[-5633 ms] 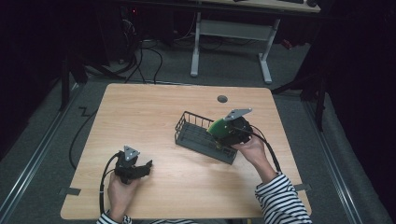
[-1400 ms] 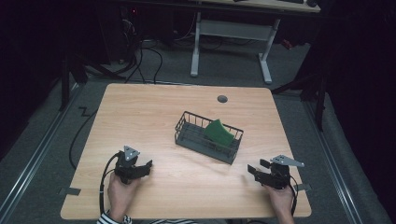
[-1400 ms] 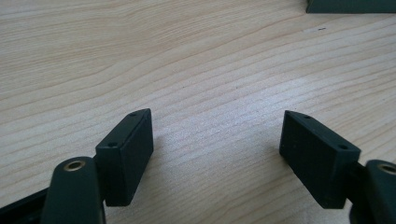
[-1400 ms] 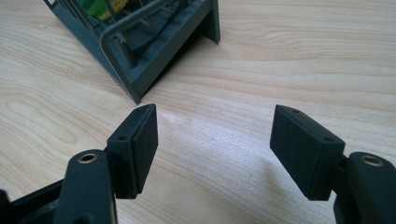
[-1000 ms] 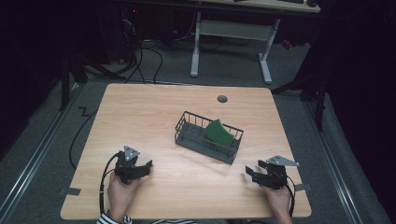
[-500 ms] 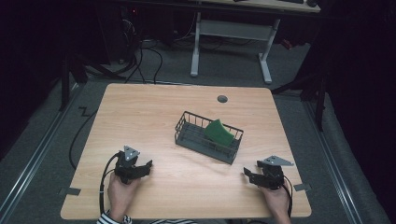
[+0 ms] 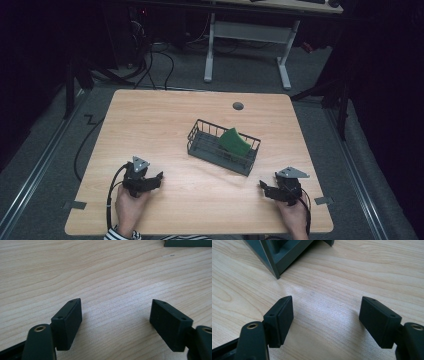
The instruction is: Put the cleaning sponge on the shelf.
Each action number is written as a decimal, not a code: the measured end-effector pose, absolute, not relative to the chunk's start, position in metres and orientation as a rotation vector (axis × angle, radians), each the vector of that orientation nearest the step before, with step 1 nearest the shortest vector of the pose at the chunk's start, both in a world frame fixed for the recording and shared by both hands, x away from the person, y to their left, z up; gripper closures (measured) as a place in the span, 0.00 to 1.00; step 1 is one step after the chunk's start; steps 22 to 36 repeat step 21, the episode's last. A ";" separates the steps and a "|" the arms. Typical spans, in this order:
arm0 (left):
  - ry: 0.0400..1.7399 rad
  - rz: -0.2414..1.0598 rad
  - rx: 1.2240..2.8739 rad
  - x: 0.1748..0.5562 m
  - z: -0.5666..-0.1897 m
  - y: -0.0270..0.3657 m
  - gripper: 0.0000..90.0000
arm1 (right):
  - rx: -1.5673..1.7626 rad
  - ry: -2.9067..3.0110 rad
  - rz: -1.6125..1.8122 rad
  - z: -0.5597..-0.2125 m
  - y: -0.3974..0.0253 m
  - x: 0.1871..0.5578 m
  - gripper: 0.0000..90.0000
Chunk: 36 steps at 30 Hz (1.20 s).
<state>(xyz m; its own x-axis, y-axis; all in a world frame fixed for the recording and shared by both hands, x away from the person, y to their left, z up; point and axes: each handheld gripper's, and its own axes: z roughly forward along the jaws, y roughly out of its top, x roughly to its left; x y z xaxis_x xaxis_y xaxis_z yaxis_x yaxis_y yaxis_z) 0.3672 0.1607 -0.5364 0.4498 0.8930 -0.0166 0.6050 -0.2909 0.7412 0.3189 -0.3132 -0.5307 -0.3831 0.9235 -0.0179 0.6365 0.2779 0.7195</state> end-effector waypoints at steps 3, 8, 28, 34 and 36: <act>1.250 0.534 2.012 0.367 -0.536 0.161 0.29 | 1.405 2.115 0.884 -0.531 -0.313 0.319 0.30; 1.250 0.534 2.012 0.367 -0.536 0.161 0.29 | 1.405 2.115 0.884 -0.531 -0.313 0.319 0.30; 1.250 0.534 2.012 0.367 -0.536 0.161 0.29 | 1.406 2.114 0.884 -0.531 -0.313 0.319 0.30; 1.250 0.534 2.012 0.367 -0.536 0.161 0.29 | 1.406 2.114 0.884 -0.531 -0.313 0.319 0.30; 1.250 0.534 2.012 0.367 -0.536 0.161 0.29 | 1.406 2.114 0.884 -0.531 -0.313 0.319 0.30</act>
